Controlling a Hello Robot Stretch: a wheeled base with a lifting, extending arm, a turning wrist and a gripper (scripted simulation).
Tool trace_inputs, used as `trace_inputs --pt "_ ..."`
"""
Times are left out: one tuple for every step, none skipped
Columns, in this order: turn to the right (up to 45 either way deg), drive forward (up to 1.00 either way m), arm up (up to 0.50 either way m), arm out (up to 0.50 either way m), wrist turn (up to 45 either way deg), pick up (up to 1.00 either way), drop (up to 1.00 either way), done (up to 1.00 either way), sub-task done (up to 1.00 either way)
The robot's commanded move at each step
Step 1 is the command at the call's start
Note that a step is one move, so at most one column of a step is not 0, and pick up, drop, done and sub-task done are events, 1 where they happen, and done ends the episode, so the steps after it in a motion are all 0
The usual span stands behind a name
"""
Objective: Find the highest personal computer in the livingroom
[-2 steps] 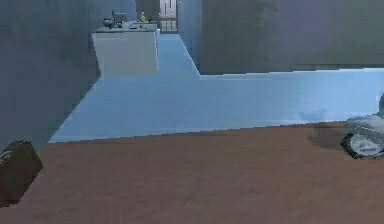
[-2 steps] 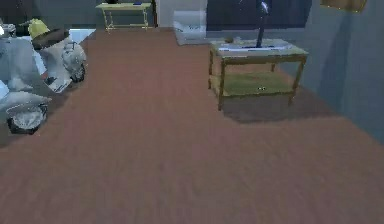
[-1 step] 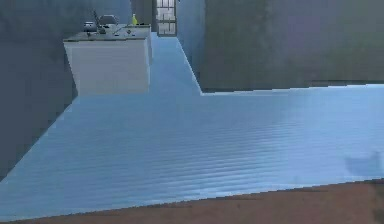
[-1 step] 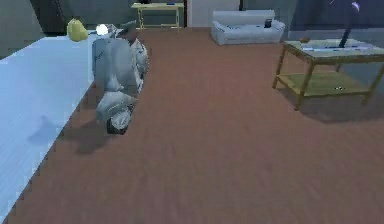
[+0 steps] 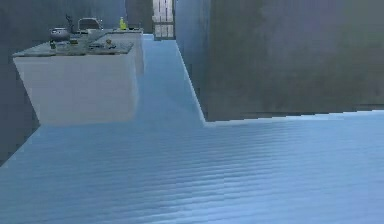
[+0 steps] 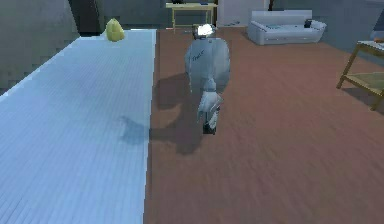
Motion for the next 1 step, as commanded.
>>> trace_inputs --pt "-3.0 0.0 0.0 0.0 0.0 0.0 0.0 0.0 0.0"
